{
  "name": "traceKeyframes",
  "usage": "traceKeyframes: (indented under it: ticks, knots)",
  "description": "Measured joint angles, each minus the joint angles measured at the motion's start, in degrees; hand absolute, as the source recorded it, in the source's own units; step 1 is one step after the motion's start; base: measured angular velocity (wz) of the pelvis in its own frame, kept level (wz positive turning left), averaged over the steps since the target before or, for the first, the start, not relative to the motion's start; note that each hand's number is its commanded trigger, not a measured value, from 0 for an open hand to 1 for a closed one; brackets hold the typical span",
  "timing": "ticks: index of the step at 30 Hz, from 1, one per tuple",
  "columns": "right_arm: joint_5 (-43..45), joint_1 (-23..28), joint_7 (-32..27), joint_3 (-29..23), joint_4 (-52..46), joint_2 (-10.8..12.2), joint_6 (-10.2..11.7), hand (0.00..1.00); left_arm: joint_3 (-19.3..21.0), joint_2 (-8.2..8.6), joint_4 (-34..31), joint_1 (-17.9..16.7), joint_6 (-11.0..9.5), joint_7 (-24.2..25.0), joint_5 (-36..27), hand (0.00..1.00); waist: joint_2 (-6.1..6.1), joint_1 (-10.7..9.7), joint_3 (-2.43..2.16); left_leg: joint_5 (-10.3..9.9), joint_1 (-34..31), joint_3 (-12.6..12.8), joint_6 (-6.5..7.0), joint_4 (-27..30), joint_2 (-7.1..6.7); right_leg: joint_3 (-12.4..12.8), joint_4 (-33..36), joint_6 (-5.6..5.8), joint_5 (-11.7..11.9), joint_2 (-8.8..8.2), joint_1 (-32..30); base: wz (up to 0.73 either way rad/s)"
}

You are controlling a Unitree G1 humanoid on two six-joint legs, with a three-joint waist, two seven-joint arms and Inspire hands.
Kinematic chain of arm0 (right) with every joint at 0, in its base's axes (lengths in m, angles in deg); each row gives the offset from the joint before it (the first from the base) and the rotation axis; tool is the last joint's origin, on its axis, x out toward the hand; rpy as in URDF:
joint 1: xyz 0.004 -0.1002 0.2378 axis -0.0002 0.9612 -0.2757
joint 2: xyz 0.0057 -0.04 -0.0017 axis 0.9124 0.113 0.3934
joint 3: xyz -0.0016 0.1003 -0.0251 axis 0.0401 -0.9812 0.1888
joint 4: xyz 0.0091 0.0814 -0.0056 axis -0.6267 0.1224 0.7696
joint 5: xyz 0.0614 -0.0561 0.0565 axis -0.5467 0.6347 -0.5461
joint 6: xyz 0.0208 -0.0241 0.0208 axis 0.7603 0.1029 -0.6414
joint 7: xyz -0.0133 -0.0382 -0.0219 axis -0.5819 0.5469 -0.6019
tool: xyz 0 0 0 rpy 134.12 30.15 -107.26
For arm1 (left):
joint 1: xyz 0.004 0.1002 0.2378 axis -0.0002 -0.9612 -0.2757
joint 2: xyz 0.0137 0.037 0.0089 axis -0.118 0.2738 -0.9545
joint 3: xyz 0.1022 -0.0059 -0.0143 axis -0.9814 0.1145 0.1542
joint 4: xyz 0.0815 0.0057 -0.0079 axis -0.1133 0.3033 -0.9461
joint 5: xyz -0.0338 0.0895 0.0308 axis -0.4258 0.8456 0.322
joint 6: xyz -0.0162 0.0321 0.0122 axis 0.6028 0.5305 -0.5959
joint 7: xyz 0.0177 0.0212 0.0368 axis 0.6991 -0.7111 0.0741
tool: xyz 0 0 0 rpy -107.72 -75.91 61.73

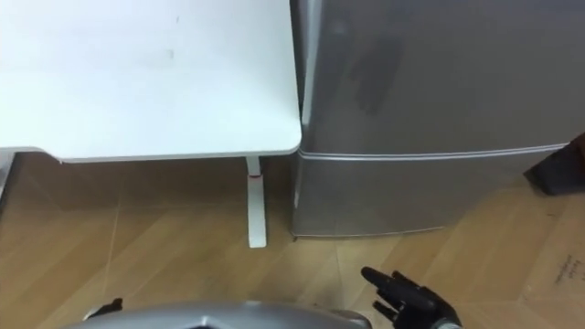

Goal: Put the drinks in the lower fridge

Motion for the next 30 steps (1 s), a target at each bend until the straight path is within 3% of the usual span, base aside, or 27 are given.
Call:
traceKeyframes:
  ticks: [6,8,12,21,30]
  knots:
    - [12.34,-0.87,-5.60,-0.02,-0.32,0.14,1.71,0.00,1.06,0.33,-0.27,-0.43,0.02,0.15,1.61,0.00,-0.08,0.00,-0.30,0.13,-1.07,-1.73,0.18,0.89,-0.76,-1.48,-0.76,0.34,-0.62,-0.31,-0.09,0.18]
    - [19.18,-1.08,-7.05,0.13,-0.31,0.90,2.57,0.00,1.25,0.32,-0.24,-0.70,0.04,0.18,1.66,0.00,0.01,0.23,-0.61,0.18,-1.16,-1.78,0.28,1.15,-0.97,-1.61,-0.59,0.42,-0.66,-0.47,0.03,0.07]
    - [24.47,-1.18,-9.07,1.48,-0.16,2.83,2.93,0.00,1.25,0.45,-0.20,-0.54,0.07,0.07,1.72,0.00,-0.45,0.55,-0.62,0.18,-0.99,-1.99,0.28,0.61,-1.04,-1.92,-0.59,0.43,-0.65,-0.58,0.08,0.00]
    - [26.38,-1.01,-11.60,3.89,0.12,3.89,4.15,0.00,1.20,1.81,-0.17,0.58,0.33,0.66,4.23,0.00,-0.24,1.62,-0.42,-0.06,-1.60,-2.32,0.32,0.46,-1.00,-2.40,-0.40,0.43,-0.62,-0.50,0.11,0.01]
    - [24.05,-0.30,-13.92,4.63,0.08,4.26,3.92,0.00,1.23,3.23,-0.10,0.00,3.92,1.75,6.74,0.00,0.37,1.65,-0.43,-0.06,-1.59,-2.55,0.33,0.72,-0.95,-2.27,0.18,0.43,-0.62,-0.52,-0.03,0.00]
